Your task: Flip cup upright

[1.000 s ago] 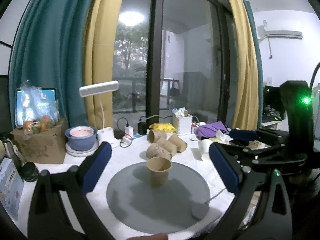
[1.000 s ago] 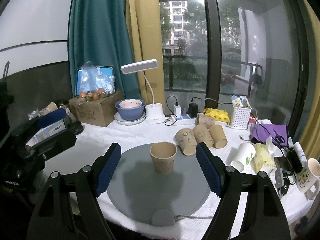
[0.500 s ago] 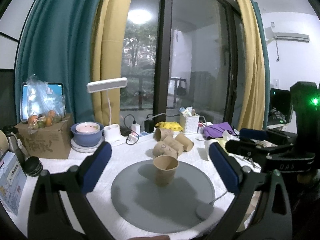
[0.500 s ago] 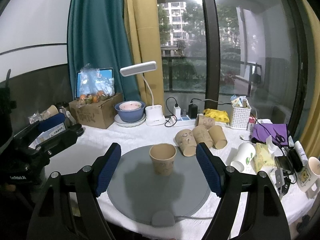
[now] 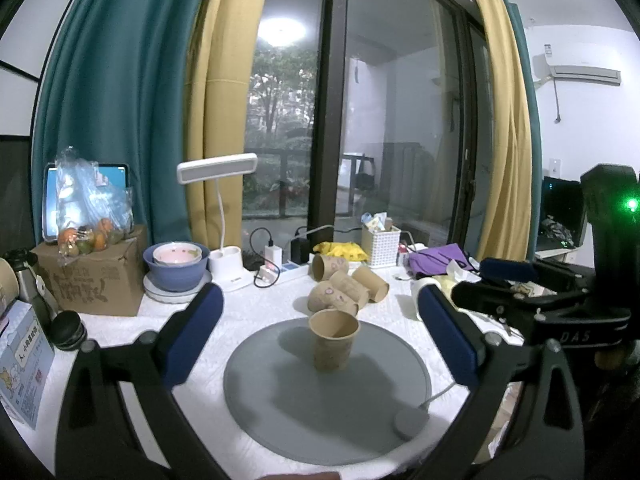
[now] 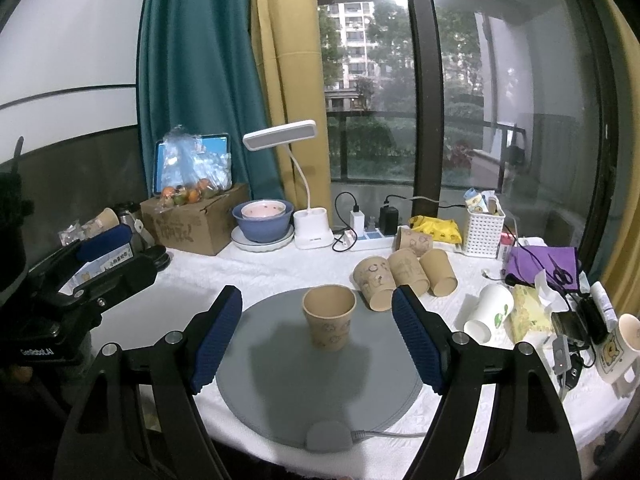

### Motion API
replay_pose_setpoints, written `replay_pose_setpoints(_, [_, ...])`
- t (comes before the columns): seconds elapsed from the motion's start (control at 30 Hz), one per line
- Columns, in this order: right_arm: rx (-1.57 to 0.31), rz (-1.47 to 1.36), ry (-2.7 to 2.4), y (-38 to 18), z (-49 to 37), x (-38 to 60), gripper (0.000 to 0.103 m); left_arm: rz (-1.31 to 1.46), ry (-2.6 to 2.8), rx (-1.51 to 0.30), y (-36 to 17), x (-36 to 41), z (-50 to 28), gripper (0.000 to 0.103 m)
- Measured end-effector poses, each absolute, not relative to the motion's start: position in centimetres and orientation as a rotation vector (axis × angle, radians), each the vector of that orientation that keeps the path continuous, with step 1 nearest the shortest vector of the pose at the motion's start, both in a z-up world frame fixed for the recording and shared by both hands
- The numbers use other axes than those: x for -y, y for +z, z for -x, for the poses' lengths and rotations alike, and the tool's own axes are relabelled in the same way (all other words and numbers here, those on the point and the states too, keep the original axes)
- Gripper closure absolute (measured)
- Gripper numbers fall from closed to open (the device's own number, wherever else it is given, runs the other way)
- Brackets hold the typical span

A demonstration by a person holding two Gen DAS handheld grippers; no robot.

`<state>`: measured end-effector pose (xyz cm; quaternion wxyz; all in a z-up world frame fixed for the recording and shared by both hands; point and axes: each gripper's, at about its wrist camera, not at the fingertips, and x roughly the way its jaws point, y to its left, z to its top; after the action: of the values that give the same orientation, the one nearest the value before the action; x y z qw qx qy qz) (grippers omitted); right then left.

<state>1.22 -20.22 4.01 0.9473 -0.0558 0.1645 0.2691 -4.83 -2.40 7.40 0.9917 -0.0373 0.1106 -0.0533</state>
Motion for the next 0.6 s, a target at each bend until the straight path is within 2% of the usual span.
replay_pose_setpoints(0.6, [-0.333, 0.112, 0.548, 4.02, -1.21, 20.26, 0.023, 0.074, -0.109, -0.222, 7.37, 2.35, 4.83, 0.004])
